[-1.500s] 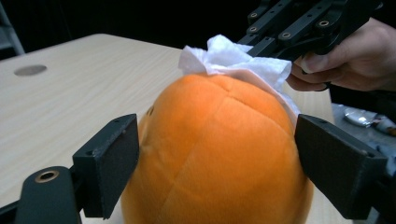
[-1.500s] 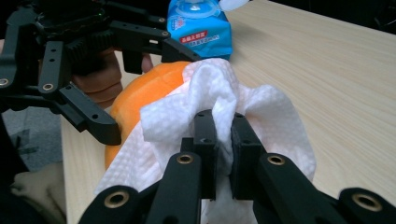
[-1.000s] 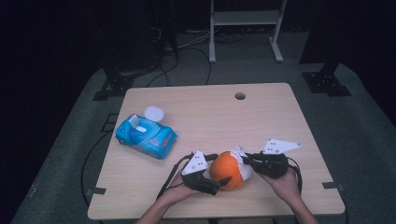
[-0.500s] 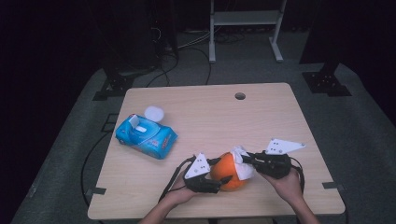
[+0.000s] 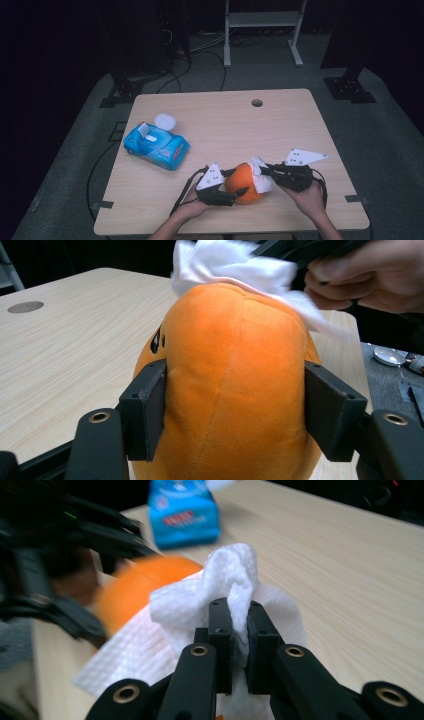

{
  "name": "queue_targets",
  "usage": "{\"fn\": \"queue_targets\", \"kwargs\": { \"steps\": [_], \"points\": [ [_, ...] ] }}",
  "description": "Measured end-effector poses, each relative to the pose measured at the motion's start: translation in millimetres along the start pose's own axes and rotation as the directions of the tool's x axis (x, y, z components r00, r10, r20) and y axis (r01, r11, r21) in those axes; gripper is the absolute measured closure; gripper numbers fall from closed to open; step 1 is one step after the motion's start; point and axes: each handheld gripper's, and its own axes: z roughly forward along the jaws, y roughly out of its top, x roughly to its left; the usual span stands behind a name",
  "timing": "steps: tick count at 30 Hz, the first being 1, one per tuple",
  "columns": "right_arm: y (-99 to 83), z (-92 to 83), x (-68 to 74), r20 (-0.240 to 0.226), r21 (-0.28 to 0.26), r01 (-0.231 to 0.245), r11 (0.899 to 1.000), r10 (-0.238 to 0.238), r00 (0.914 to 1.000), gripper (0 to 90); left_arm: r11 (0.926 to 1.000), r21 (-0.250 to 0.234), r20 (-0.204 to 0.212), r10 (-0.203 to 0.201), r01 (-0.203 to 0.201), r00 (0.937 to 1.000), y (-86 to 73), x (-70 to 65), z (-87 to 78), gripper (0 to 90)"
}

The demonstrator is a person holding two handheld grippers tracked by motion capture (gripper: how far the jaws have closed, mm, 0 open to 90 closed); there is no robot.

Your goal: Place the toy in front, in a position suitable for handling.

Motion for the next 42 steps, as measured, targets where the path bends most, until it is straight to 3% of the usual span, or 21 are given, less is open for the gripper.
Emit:
{"fn": "queue_targets", "kwargs": {
  "steps": [5,7,11,14,18,20,22,25,27,28,31,33,36,39,42],
  "points": [
    [-9.8,5.0,-12.6,0.034,0.055,-0.038,0.998,0.037,0.9988,83.4,1.0,-0.003,0.007,-0.008,0.008,0.9999,-0.8,1.2,-0.3,32.8],
    [-5.7,2.8,-8.0,0.028,0.029,-0.024,0.999,0.023,0.9993,83.4,1.0,0.0,0.015,-0.005,0.005,0.9999,-0.5,0.2,0.2,32.8],
    [10.2,-3.7,9.8,-0.058,-0.074,0.029,0.997,-0.033,0.9978,83.3,0.9998,0.003,0.009,0.017,-0.017,0.9998,1.3,-4.1,2.2,33.0],
    [12.3,-1.0,14.5,-0.035,-0.051,0.071,0.996,-0.073,0.9968,83.3,0.9998,0.006,-0.02,0.018,-0.017,0.9996,4.4,-5.9,0.3,37.2],
    [9.8,-6.4,5.4,-0.01,-0.049,0.012,0.999,-0.012,0.9999,83.3,0.9998,-0.009,-0.035,0.017,-0.018,0.9992,11.7,-8.5,-2.1,41.7],
    [15.4,-12.4,11.9,-0.044,-0.093,0.026,0.995,-0.03,0.9986,83.3,0.9996,-0.014,-0.038,0.026,-0.026,0.9989,14.1,-10.9,-2.2,42.2],
    [21.7,-13.4,22.7,-0.081,-0.122,0.068,0.99,-0.078,0.9936,83.3,0.9995,-0.021,-0.039,0.025,-0.026,0.9989,15.3,-12.0,-2.1,42.4],
    [23.4,-6.8,29.4,-0.06,-0.078,0.119,0.99,-0.124,0.9905,83.3,0.9997,-0.009,-0.056,0.02,-0.021,0.9982,15.3,-11.0,-4.0,42.8],
    [17.5,-2.9,22.1,-0.056,-0.055,0.095,0.994,-0.098,0.9936,83.3,0.9998,-0.016,-0.053,0.014,-0.015,0.9985,12.6,-9.9,-4.2,42.3],
    [14.6,-2.5,18.9,-0.07,-0.059,0.063,0.996,-0.067,0.9953,83.3,0.9997,-0.017,-0.047,0.018,-0.019,0.9987,11.5,-10.0,-3.0,39.7],
    [11.5,-1.4,15.4,-0.054,-0.031,0.073,0.997,-0.074,0.9958,83.3,0.9987,-0.032,-0.02,0.039,-0.04,0.999,7.7,-7.3,0.8,23.5],
    [9.4,-2.1,13.2,-0.054,-0.028,0.06,0.998,-0.062,0.9966,83.3,0.9991,-0.039,0.014,0.018,-0.018,0.9997,2.6,-1.4,0.8,17.2],
    [7.2,-4.6,8.9,-0.042,-0.031,0.048,0.998,-0.049,0.9979,83.3,0.9995,-0.026,0.022,-0.02,0.021,0.9996,-2.5,5.7,1.9,11.5],
    [6.2,-4.8,7.2,-0.049,-0.033,0.032,0.999,-0.034,0.9982,83.2,0.9999,-0.012,0.037,-0.006,0.006,0.9993,-3.7,5.2,5.6,16.3],
    [9.0,-5.4,9.8,-0.033,-0.032,0.046,0.998,-0.047,0.9983,83.2,0.9996,0.005,-0.003,0.028,-0.028,0.9996,1.5,1.0,2.6,35.0]
  ]
}}
